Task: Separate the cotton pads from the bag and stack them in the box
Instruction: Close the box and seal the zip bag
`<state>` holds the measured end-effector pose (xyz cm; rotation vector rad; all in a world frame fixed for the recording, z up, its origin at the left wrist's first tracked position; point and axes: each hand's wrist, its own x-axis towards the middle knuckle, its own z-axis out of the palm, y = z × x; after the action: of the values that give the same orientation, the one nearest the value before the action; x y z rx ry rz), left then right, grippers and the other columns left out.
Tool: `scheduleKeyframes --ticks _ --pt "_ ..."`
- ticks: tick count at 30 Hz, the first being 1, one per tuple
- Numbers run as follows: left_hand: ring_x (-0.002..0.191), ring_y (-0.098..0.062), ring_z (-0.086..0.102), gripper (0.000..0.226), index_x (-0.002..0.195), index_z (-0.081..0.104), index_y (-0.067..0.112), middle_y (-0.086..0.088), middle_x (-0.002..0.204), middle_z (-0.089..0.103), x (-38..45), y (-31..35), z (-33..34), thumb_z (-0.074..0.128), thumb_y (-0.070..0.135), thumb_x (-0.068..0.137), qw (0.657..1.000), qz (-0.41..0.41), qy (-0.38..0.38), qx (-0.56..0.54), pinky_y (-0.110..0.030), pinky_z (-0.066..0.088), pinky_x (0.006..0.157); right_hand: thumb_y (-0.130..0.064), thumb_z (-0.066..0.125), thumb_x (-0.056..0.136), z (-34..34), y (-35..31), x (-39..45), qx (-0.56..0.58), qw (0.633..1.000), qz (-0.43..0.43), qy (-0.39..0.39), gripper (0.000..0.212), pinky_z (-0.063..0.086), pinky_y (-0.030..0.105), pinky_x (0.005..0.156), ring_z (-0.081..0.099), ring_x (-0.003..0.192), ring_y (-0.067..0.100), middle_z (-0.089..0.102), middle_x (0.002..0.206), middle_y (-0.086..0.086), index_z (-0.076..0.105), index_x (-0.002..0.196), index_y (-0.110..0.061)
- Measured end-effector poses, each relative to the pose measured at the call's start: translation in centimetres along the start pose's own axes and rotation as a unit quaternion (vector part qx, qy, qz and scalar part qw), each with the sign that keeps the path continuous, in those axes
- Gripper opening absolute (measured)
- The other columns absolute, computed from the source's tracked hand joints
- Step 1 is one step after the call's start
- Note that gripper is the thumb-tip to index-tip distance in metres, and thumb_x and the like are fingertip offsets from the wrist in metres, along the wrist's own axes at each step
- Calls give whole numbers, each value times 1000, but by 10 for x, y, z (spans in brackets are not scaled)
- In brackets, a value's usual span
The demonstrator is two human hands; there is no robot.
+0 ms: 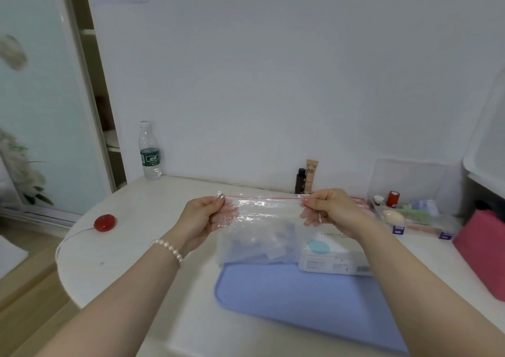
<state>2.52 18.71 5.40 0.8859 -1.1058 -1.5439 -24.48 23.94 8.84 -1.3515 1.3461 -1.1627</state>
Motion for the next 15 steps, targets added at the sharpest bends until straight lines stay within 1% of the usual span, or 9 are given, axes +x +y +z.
scheduleKeyframes --ticks 3,6,10,12,14,15 --pt "64 -16 71 21 84 63 1 -8 74 74 -1 0 -1 49 11 95 1000 -5 -5 6 -23 58 57 -10 60 88 -3 0 -1 -21 1000 11 -14 13 47 20 47 66 53 17 71 64 8 65 78 -4" --pt "66 -17 72 19 85 63 0 -8 72 74 0 -3 1 49 9 95 1000 11 12 3 -23 57 58 -9 60 88 -3 2 -1 -31 999 7 -6 13 47 20 48 66 53 16 70 62 8 64 78 -3" --pt "63 -19 71 17 80 63 0 -10 66 72 3 -11 7 55 8 92 997 43 71 -6 -26 57 65 -5 62 85 5 4 0 -42 998 -34 37 15 43 21 46 60 43 15 67 54 9 62 71 -1" --pt "60 -21 70 15 79 63 -1 -10 63 70 5 -16 9 58 7 90 993 49 102 -16 -26 58 64 -3 64 84 8 7 1 -42 996 -43 62 17 43 20 44 58 40 14 65 49 7 62 68 -1" --pt "58 -22 70 14 77 63 -2 -9 61 68 5 -18 12 60 5 89 991 55 116 -26 -27 58 63 -5 65 84 7 10 3 -57 995 -39 66 17 46 20 48 60 46 15 67 51 6 64 67 -3" --pt "57 -23 69 15 75 63 -3 -8 60 66 5 -19 13 60 3 88 991 58 118 -29 -28 58 65 -8 66 84 4 11 3 -74 996 -29 51 15 48 22 53 61 53 16 69 58 6 66 69 -5"
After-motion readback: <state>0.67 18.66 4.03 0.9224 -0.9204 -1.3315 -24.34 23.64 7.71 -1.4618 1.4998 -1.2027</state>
